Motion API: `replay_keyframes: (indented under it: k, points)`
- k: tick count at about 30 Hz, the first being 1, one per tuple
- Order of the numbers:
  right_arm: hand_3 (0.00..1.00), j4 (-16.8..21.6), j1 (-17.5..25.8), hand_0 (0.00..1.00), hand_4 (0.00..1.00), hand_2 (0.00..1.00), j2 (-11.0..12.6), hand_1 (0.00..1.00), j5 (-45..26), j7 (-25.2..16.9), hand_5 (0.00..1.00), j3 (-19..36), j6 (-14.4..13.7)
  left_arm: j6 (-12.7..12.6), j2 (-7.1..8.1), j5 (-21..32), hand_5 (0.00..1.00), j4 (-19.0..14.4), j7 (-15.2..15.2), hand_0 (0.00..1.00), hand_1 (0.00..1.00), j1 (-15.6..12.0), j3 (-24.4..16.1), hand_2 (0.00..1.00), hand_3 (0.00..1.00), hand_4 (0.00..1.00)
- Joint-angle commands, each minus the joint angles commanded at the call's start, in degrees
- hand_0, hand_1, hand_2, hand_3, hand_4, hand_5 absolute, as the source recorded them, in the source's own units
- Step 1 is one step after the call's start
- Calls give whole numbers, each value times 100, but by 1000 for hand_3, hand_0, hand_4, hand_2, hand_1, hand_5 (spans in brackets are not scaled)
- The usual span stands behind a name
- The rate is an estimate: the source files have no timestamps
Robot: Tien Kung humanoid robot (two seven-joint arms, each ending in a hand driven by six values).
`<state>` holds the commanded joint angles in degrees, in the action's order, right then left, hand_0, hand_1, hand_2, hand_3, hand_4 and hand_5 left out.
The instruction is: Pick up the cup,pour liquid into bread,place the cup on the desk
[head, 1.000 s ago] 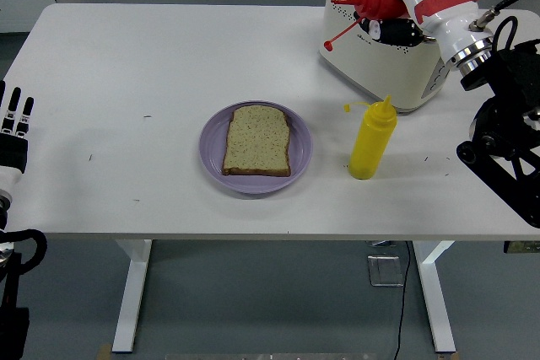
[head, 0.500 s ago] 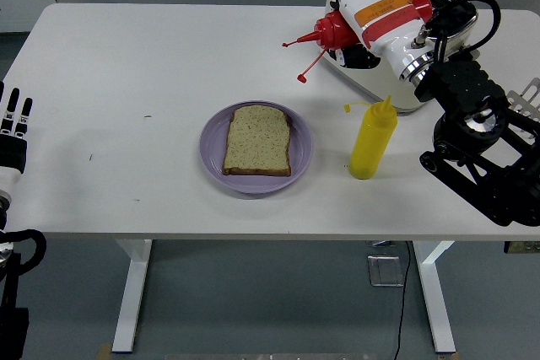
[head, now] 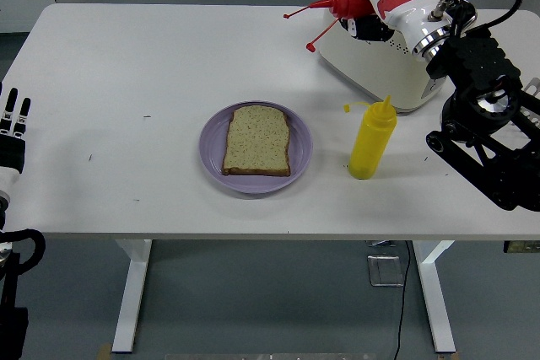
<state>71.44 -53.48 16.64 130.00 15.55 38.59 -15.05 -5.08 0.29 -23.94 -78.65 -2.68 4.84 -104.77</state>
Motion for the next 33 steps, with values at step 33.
replay_keyframes:
  k: [33]
  points:
    - [290,-207,-34,46,725,195,-207,42,0,-66,311,-183,103,-7,-8,4,998,-3,-4,784,736,-42,-7,736,692,512]
